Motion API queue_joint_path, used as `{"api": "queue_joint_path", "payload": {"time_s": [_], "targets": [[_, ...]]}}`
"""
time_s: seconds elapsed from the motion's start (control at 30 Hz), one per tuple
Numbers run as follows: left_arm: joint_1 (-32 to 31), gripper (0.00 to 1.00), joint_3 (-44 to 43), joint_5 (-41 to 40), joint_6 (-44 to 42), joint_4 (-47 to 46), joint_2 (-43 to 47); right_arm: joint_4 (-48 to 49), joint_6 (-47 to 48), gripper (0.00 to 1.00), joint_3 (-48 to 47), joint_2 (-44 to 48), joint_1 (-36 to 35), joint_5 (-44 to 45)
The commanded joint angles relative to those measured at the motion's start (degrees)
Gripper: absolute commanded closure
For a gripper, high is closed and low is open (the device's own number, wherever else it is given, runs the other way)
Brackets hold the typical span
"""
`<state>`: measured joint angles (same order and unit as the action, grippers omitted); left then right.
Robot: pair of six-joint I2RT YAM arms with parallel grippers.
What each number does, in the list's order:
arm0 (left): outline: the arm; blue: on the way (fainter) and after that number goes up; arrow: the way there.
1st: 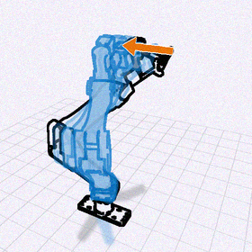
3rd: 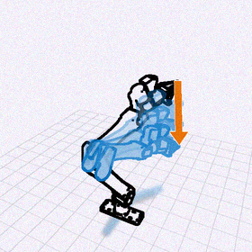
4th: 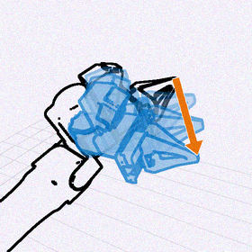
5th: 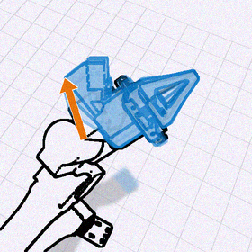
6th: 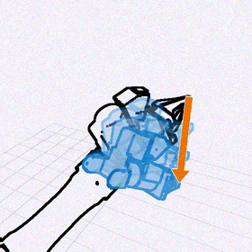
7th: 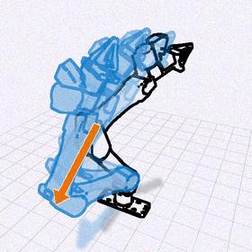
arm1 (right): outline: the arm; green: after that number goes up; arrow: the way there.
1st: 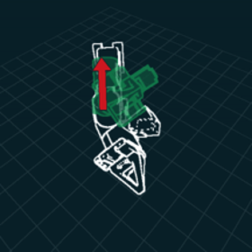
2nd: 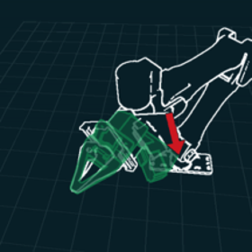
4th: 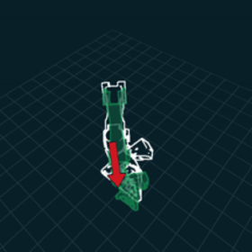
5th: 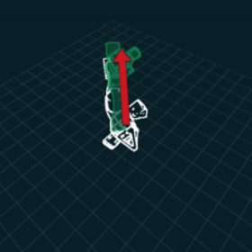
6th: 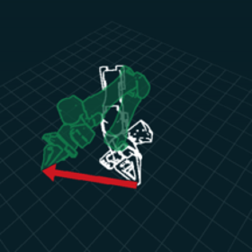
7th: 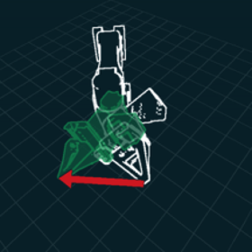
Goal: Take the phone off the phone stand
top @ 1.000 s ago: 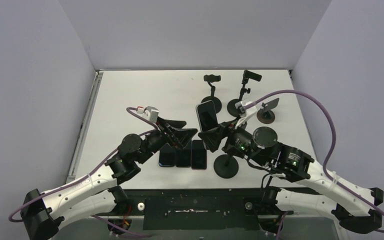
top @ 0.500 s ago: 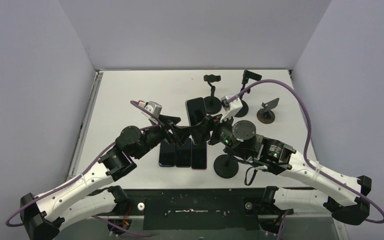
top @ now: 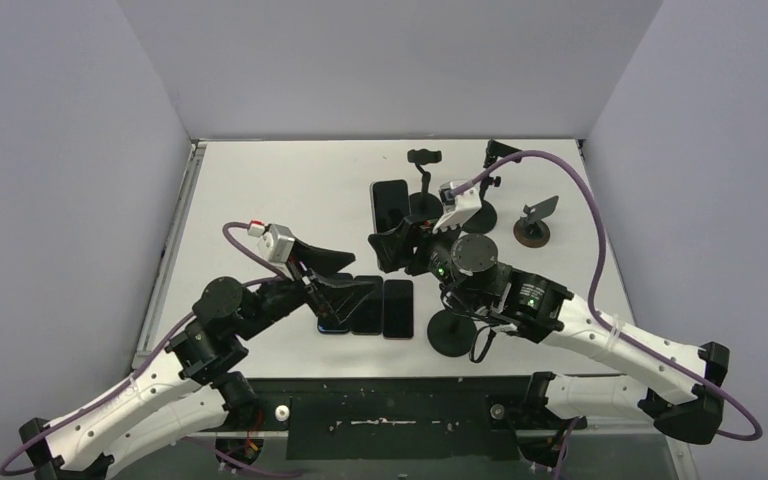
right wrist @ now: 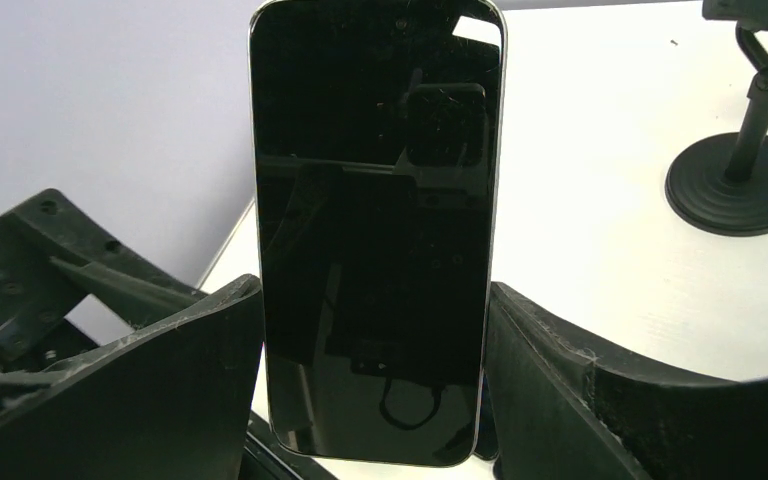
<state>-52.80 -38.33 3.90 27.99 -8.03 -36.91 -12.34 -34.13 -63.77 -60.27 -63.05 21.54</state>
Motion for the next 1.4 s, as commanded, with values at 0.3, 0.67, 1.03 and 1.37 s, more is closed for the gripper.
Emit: {"api": "queue_joint_path", "payload": {"time_s": [0.3, 0.67, 1.03, 1.37], "targets": [[-0.2, 0.19, -4.6, 1.99, 1.91, -1.24, -6.33, 10.6, -1.45, 1.0, -2.98, -2.75, -0.06, -1.79], [-0.2, 0.37, -3.58, -4.12, 2.33, -5.31, -5.77, 11.88, -2.93, 1.0, -1.52, -2.57, -0.28, -3.0], [-0.2, 0.57, -3.12, -7.09, 3.94, -9.73, -8.61, 14.08, -4.78, 1.0, -0.74, -3.0, -0.45, -3.43], [-0.2, 0.58, -2.54, -10.98, 4.58, -11.52, -8.64, 14.64, -5.77, 1.0, -0.3, -3.96, -0.76, -3.26]]}}
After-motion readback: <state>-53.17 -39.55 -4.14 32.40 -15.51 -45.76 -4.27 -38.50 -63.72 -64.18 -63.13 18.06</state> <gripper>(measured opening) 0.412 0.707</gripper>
